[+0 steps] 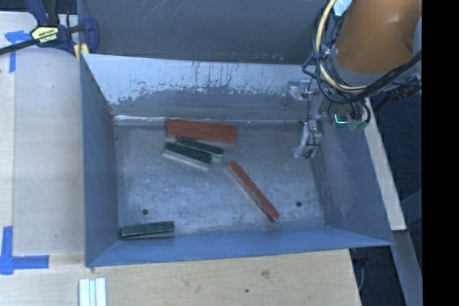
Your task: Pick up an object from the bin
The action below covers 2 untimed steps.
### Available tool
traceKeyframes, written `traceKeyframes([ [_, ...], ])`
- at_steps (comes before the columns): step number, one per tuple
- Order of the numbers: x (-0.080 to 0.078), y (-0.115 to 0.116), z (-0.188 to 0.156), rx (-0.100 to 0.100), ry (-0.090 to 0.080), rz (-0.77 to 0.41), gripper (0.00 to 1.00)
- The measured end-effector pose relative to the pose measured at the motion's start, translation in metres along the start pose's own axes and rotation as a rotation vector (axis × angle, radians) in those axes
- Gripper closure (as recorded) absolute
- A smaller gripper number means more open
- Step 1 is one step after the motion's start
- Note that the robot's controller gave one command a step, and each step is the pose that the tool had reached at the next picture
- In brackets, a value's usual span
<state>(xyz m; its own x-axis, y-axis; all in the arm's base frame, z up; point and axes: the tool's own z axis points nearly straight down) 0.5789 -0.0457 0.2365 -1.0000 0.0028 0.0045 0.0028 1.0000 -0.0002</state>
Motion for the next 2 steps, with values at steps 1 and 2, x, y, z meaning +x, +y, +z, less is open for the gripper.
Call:
traceKeyframes([
  [1, 0.045, 0.035, 0.171, 0.0, 0.002, 0.148, 0.0],
  [2, 0.059, 0.023, 0.136, -0.001, -0.006, 0.349, 0.0],
])
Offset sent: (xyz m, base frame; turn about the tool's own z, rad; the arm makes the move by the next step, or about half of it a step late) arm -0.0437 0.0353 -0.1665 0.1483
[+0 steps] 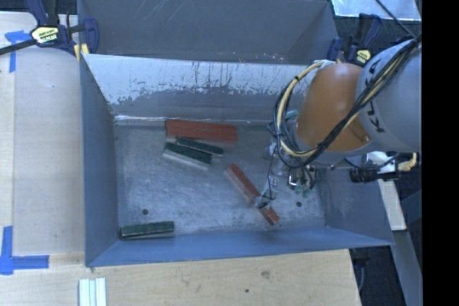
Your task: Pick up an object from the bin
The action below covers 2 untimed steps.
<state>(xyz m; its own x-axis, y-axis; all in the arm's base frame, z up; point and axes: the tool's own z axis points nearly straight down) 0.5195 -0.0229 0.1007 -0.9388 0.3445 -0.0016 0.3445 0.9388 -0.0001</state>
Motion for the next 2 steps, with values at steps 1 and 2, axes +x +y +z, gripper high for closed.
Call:
traceKeyframes([
  [1, 0.031, -0.002, 0.001, 0.001, 0.003, 0.291, 0.0],
  [2, 0.033, -0.015, 0.032, 0.002, 0.005, 0.586, 0.0],
])
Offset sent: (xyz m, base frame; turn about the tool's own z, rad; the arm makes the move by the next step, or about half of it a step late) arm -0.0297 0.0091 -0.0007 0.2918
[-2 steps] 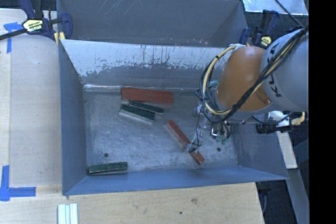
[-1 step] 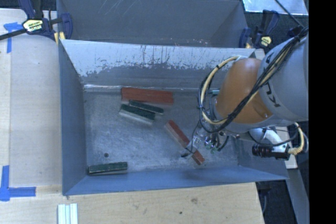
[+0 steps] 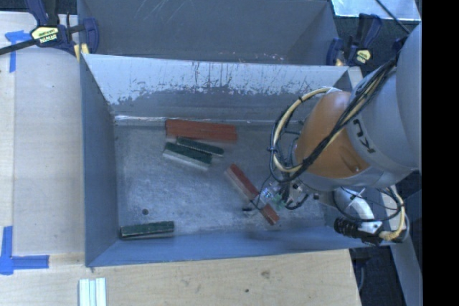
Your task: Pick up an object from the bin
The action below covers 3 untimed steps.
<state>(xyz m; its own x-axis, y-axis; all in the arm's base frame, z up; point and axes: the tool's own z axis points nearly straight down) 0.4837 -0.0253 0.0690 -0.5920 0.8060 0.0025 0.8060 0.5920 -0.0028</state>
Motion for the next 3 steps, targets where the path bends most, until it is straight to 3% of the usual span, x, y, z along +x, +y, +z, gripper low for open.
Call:
traceKeyframes([
  [1, 0.0, 0.0, 0.0, 0.0, 0.0, -0.002, 0.0],
  [2, -0.001, 0.0, -0.001, -0.002, -0.002, -0.004, 1.0],
  [3, -0.003, 0.001, -0.051, -0.007, -0.007, -0.007, 1.0],
])
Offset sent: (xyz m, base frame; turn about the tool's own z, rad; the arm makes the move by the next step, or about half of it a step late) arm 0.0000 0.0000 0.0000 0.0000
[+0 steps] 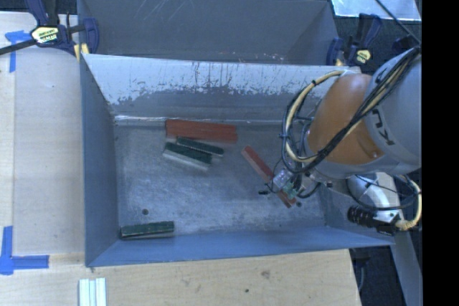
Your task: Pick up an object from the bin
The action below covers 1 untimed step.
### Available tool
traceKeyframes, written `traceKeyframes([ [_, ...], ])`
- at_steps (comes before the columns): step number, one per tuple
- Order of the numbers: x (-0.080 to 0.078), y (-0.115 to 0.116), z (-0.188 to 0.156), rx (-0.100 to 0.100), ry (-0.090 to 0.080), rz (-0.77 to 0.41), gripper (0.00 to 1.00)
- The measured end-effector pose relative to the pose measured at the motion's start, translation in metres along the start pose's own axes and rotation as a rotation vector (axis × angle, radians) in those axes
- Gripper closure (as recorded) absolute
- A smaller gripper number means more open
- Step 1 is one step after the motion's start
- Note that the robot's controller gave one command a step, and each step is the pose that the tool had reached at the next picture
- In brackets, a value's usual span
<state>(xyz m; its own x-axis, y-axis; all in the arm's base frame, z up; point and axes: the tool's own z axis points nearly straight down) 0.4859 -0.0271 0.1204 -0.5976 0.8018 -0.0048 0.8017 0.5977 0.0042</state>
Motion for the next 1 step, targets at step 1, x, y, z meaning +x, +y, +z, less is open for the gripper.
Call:
traceKeyframes([
  [1, -0.0012, 0.0002, -0.0146, 0.002, 0.001, -0.004, 1.0],
])
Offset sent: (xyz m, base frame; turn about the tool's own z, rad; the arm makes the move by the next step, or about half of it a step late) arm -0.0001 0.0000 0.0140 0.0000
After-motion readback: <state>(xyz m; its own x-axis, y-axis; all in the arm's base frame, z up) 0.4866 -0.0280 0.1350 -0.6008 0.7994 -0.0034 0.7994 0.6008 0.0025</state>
